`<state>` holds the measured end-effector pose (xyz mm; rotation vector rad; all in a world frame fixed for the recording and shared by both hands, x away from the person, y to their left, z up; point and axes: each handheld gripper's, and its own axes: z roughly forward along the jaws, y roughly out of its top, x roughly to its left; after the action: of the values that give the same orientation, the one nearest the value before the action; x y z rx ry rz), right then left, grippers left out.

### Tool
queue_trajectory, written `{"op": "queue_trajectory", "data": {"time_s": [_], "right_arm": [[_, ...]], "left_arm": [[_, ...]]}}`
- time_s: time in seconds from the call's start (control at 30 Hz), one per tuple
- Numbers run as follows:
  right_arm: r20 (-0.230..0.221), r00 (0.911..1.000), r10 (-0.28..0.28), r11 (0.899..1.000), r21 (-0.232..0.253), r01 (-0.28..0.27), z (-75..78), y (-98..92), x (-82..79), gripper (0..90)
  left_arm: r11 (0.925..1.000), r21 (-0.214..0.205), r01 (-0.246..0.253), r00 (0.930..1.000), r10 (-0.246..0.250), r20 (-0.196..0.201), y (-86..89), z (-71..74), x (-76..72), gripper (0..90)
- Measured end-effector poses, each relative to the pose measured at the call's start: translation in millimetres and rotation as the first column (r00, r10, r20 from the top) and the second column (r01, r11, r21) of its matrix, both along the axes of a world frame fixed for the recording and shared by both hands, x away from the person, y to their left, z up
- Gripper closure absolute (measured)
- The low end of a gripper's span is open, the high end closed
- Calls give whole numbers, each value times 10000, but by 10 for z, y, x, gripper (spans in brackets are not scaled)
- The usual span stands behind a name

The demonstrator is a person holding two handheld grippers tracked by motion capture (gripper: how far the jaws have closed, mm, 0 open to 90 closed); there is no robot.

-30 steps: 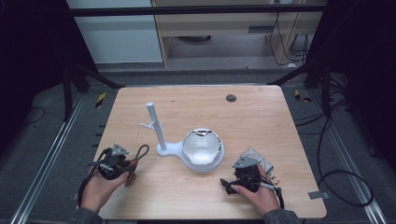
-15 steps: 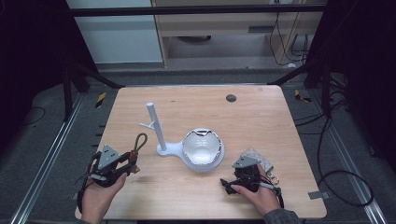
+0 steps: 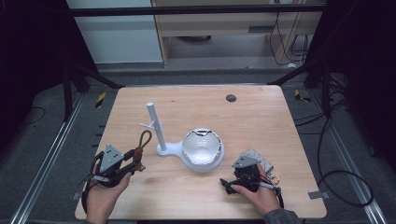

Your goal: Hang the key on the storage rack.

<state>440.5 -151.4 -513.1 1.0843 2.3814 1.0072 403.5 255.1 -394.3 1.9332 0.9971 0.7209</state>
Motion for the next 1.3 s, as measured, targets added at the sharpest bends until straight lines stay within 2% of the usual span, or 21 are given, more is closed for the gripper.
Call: {"op": "queue_trajectory", "data": {"time_s": [0.3, 0.93, 1.1, 1.2, 1.3], "right_arm": [[30, 10000, 9, 10000, -19, -9, -2, -1, 2, 4], [-1, 10000, -3, 10000, -1, 3, 0, 0, 0, 4], [26, 10000, 3, 10000, -17, -3, -1, 0, 1, 5], [27, 10000, 7, 10000, -18, -7, -2, -1, 1, 4], [28, 10000, 6, 10000, -19, -6, -2, -1, 1, 4]], "left_arm": [[9997, -21, 224, 9992, -224, 326, -115, 109, -26, 661], [9997, -175, 188, 9988, -180, 452, -112, 159, -65, 661], [9995, -265, 170, 9980, -153, 607, -119, 214, -85, 661], [9995, -275, 143, 9977, -124, 664, -133, 249, -68, 661], [9993, -365, 38, 9984, -18, 558, -134, 244, -19, 661]]}}
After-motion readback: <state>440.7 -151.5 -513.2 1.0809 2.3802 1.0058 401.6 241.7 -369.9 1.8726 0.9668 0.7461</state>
